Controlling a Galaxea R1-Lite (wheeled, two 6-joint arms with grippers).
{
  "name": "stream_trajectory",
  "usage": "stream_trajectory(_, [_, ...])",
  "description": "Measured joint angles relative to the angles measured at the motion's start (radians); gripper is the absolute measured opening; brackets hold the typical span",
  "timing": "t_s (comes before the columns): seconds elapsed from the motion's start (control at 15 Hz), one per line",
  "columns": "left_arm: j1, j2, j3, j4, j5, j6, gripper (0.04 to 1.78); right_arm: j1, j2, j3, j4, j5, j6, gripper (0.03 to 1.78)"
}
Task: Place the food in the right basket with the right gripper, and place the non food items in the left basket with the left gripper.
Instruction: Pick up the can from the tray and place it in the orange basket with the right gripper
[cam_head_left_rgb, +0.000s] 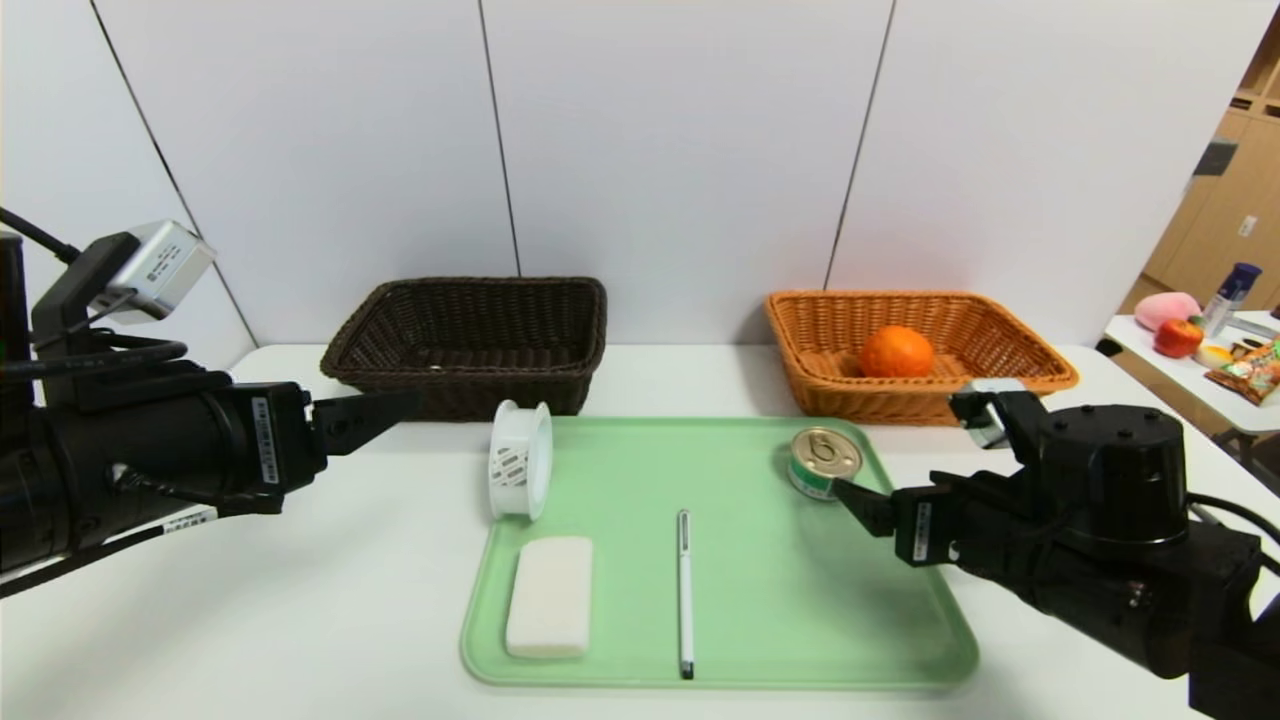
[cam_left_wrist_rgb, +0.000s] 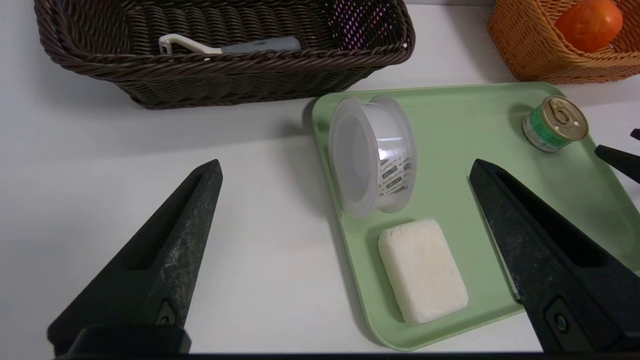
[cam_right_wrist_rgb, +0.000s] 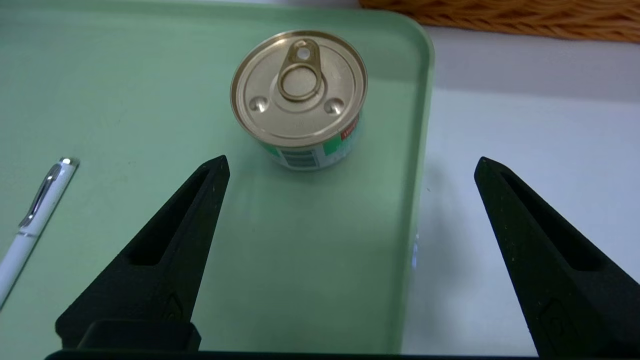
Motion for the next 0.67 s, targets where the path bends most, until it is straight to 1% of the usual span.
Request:
stream_trajectory(0.07, [0.000, 0.003, 0.000, 0.000, -0.001, 0.001, 1.75, 0.010, 0.050, 0.046, -0.154, -0.007, -0.010, 1.69])
stream_trajectory(0.2, [0.000, 0.009, 0.000, 0.000, -0.002, 0.003, 1.75, 0.026, 0.129, 0.114, -0.391, -0.011, -0.033, 1.69])
stream_trajectory(0.27, [-0.001, 0.011, 0.000, 0.000, -0.003, 0.003, 1.75, 0.035, 0.159, 0.145, -0.489, -0.011, -0.044, 1.69])
stream_trajectory(0.33, [-0.001, 0.014, 0.000, 0.001, -0.003, 0.003, 1.75, 0.042, 0.181, 0.170, -0.554, -0.011, -0.049, 1.69])
stream_trajectory(0.47, [-0.001, 0.017, 0.000, 0.002, -0.003, 0.003, 1.75, 0.049, 0.221, 0.211, -0.633, -0.011, -0.053, 1.69])
stream_trajectory(0.53, [0.000, 0.018, 0.000, 0.002, -0.003, 0.003, 1.75, 0.049, 0.239, 0.222, -0.651, -0.012, -0.056, 1.70])
stream_trajectory(0.67, [0.000, 0.019, 0.000, 0.002, -0.003, 0.001, 1.75, 0.050, 0.267, 0.233, -0.655, -0.012, -0.064, 1.70])
